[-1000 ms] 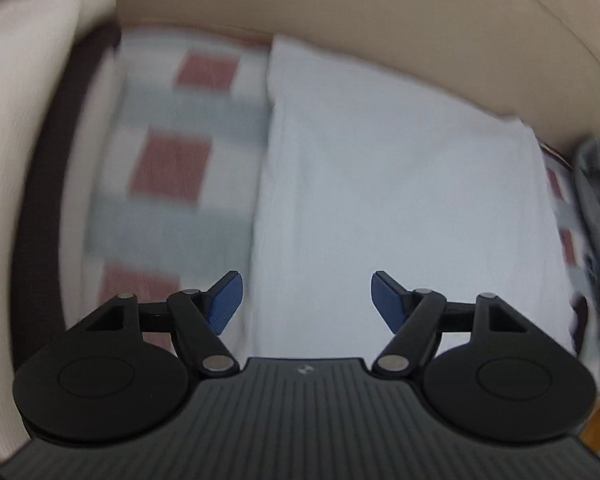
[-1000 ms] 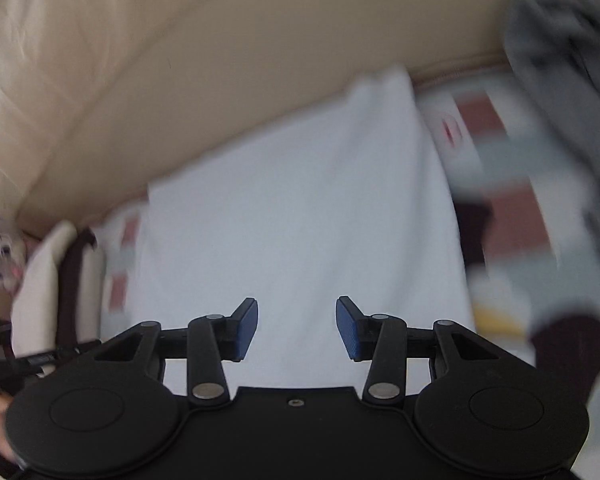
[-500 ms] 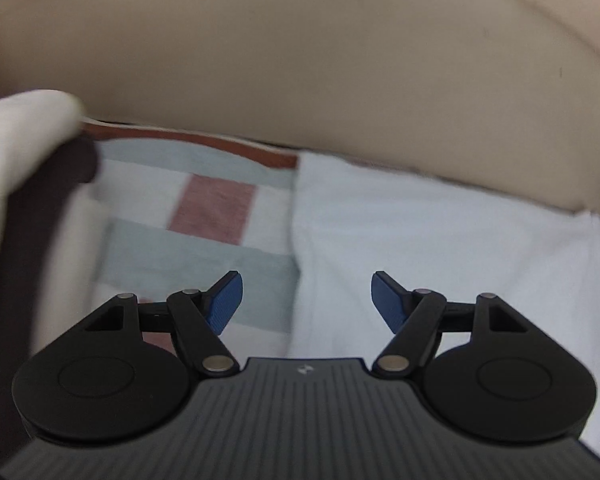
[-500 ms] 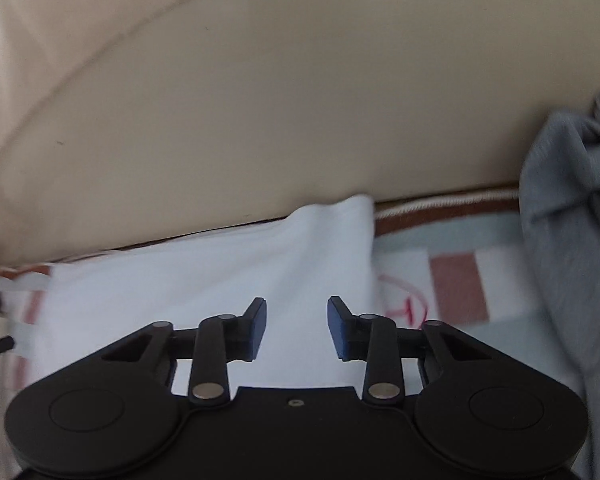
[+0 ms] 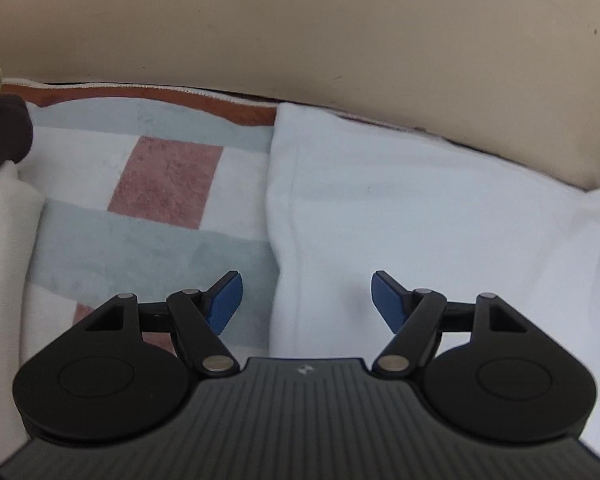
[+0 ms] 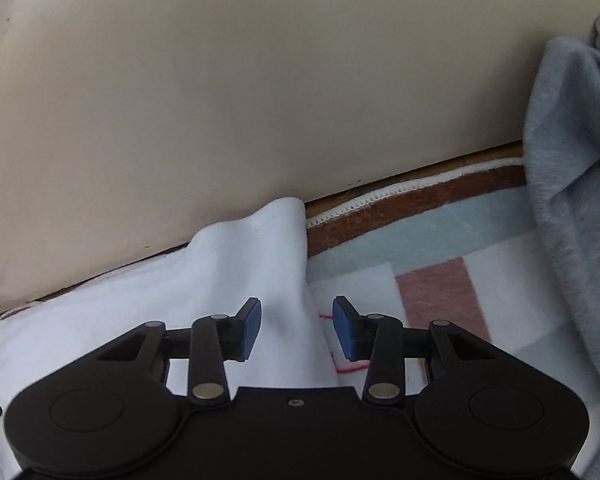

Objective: Fold clothes

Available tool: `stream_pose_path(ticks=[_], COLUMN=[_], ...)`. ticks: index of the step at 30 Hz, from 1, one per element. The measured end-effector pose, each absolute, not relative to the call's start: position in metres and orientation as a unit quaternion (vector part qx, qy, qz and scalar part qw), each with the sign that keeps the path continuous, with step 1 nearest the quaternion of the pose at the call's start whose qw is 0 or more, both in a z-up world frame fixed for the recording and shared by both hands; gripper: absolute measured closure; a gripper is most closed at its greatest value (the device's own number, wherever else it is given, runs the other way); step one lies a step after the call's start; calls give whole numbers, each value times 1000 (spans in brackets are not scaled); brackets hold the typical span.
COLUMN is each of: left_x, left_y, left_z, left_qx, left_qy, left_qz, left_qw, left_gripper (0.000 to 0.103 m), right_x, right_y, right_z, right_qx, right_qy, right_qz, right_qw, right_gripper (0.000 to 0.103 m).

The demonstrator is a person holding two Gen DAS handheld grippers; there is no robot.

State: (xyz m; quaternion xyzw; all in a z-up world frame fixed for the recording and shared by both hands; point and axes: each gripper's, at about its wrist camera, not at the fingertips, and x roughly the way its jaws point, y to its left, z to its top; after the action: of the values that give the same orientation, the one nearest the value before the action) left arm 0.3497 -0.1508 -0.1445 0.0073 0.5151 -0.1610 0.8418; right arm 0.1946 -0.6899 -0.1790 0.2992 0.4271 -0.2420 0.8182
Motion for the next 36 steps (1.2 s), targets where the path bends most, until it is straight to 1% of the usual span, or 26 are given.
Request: stream_pose_path(ticks=[3,4,5,6,7,8,9,10,11,13,17,23,27,33,36], left_x=[346,345,344,343,340,338,336,333,331,323,307,246,204,146,117], left_y=[-152,-152,-152,-153,-157,-161,-165,-169,-173,-183,-186,-184,-183,-160,-148], left_z=[-146,-146,-146,-146,-145,-144,-144,-143,-142,-137,-120,-85,-62,-54,-50], left_qx=[18,20,22,23,36,51,65,79,93,125,114,135,149,150,149], left_qy=[512,511,509,507,502,498,493,488,483,473,456,419,393,389,387], left_qz=[-160,-162,-163,-165,-171,-178,-185,-192,-198,-196,-211,-271,-310,-349,-369], left_qw=[844,844,845,846,847,847,848,848,848,850,857,856,853,839,832], left_gripper=[32,32,34,35,44,63,74,93,96,97,97,97,97,97,97], right_x=[198,199,199,199,198,197,195,192,188,177,145,91,54,27,11], right_y=[-685,-682,-677,-672,-666,-659,-652,-648,-644,-631,-603,-571,-539,-469,-440], right_z=[-182,-183,-183,-182,-180,-177,-173,-169,-165,-153,-128,-91,-70,-54,-47], right_qx=[280,272,259,246,234,219,209,207,207,200,194,185,171,60,25], right_qy=[413,409,405,402,395,389,382,377,371,358,339,318,319,352,380], right_qz=[-230,-223,-216,-208,-197,-189,-181,-173,-166,-152,-130,-110,-99,-89,-80], right_qw=[835,842,850,857,866,875,882,886,890,899,911,924,927,930,921], right_gripper=[58,64,92,96,96,97,97,97,97,97,98,98,98,98,98])
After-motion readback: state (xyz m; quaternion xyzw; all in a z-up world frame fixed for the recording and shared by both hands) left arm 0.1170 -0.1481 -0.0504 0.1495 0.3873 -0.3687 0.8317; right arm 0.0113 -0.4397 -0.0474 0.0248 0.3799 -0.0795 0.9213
